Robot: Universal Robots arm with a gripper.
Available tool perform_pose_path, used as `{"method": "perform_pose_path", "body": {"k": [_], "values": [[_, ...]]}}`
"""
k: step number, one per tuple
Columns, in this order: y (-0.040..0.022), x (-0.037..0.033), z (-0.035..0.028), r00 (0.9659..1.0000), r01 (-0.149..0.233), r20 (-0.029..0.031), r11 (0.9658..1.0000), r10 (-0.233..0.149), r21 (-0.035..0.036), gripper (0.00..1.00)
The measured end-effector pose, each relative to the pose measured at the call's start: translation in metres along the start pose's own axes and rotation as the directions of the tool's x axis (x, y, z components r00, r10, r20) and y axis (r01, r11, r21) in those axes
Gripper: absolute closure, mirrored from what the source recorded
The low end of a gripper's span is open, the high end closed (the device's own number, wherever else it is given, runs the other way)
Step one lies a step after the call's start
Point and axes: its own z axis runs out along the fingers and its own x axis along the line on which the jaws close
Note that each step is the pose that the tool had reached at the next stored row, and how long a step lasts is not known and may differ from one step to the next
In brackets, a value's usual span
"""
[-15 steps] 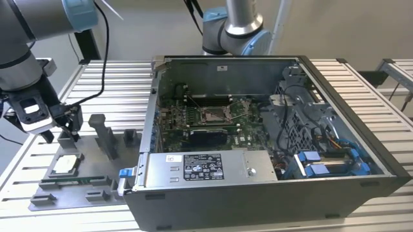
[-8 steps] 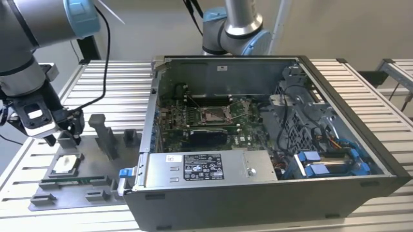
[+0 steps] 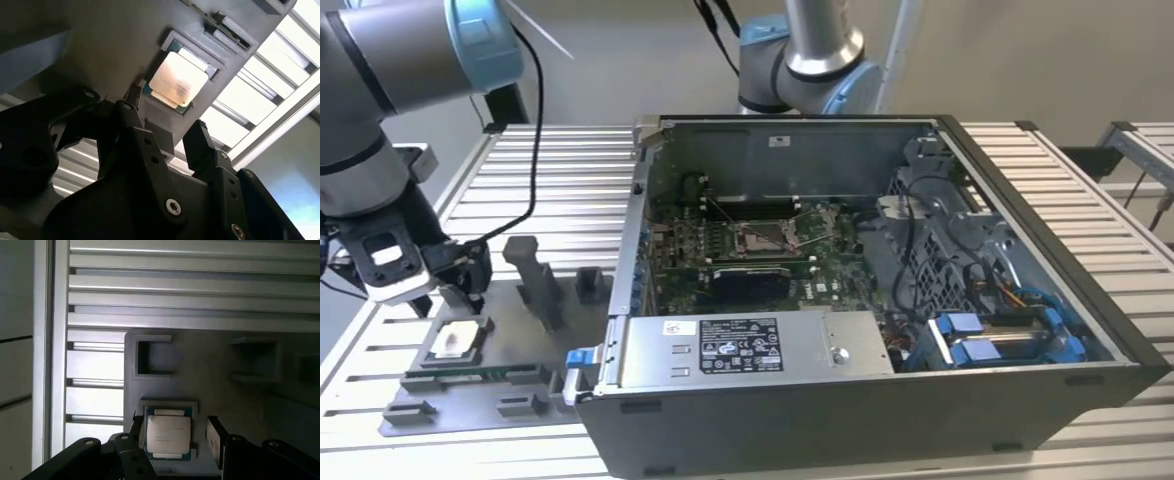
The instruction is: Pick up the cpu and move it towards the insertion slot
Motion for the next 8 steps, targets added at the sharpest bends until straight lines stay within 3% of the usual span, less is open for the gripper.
{"method": "perform_pose_path", "body": {"k": [3, 8], "values": [[-0.0091, 0.0002, 0.0031, 1.0000, 0.000, -0.0010, 1.0000, 0.000, 0.0000, 0.00], [-0.0130, 0.0006, 0.0093, 1.0000, -0.004, -0.0009, 1.0000, 0.004, 0.0000, 0.00]]}}
